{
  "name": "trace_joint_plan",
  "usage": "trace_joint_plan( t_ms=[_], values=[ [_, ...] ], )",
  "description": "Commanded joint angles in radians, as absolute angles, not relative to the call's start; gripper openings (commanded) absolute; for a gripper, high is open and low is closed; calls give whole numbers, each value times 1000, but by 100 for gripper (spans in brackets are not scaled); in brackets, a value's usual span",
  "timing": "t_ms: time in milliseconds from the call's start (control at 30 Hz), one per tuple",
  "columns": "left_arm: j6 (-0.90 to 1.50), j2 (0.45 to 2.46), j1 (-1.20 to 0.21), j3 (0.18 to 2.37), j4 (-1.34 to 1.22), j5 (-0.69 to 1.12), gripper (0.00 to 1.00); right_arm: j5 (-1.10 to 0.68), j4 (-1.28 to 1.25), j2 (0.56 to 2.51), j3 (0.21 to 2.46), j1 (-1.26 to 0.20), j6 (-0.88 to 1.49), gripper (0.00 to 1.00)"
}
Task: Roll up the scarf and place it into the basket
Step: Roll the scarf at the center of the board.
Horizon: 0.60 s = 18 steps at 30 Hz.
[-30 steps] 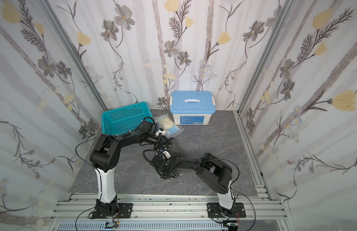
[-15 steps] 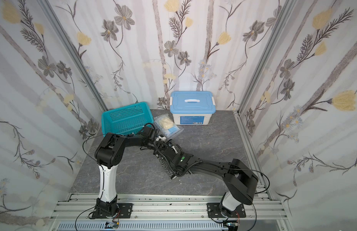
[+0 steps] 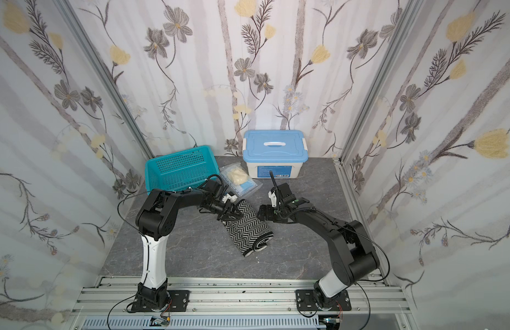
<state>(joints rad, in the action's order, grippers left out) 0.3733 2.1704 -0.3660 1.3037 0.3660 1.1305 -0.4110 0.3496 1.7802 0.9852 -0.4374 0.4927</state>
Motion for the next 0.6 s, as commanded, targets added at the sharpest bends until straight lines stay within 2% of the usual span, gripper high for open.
trace_joint_plan(
  t_ms=[0, 400, 567],
  values=[
    [344, 2198, -364, 1284, 469, 900, 34, -686, 276, 1862, 1037, -425, 438, 86],
    [359, 2210, -362, 1270, 431, 922, 33, -772, 234, 1991, 1048, -428, 412, 86],
    [364, 2212, -350, 1255, 413, 940, 33, -786, 215, 2029, 1062, -453, 425, 83]
  ],
)
